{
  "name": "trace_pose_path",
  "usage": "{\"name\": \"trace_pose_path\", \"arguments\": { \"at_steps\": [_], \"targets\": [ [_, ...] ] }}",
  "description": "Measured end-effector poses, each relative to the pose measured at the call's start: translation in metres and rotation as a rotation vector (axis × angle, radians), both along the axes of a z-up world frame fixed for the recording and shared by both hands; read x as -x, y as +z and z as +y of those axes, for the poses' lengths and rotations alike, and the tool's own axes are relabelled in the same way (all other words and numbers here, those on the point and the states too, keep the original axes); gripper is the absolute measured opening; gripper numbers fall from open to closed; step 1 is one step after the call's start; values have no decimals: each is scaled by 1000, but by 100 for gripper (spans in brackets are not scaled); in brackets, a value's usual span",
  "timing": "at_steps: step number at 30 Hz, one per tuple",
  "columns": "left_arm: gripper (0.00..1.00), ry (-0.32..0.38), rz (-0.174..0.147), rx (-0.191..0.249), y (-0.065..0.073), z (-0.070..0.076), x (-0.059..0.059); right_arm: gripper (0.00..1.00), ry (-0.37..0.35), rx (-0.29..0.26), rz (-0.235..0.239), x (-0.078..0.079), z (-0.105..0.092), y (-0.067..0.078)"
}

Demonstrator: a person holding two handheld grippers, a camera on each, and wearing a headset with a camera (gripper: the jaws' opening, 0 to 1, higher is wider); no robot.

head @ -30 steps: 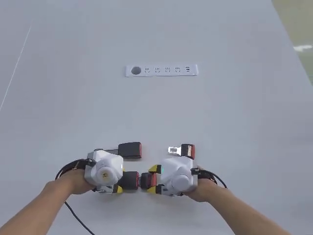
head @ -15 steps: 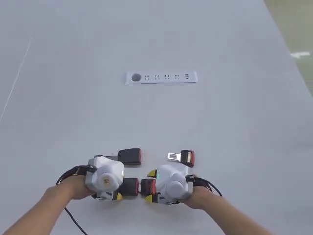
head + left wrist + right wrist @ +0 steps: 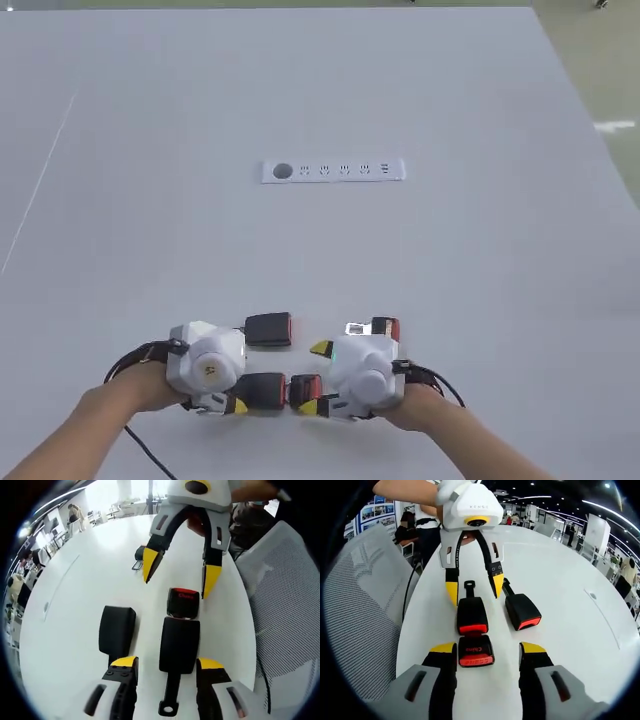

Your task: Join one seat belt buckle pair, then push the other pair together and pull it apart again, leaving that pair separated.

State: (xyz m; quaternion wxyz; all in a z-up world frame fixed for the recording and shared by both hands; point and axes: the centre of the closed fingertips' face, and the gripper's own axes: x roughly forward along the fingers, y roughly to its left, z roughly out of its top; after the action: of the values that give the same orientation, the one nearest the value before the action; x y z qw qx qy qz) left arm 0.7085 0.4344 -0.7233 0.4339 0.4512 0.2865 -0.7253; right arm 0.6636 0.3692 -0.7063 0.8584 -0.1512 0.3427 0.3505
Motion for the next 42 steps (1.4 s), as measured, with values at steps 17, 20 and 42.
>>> {"name": "trace_pose_path", "arguments": {
  "at_steps": [17,20,42],
  "targets": [
    [50,33,-63,53,28,-24,-44,49,-102,36,-53,-8,-66,20],
    [50,26,-66,57,29,-31,-48,49,-117,47,-54,-7,-81,20],
    [44,-40,-43,19,7,-60,-57,44,-129,107,39,9,-139,-7]
  ]
}}
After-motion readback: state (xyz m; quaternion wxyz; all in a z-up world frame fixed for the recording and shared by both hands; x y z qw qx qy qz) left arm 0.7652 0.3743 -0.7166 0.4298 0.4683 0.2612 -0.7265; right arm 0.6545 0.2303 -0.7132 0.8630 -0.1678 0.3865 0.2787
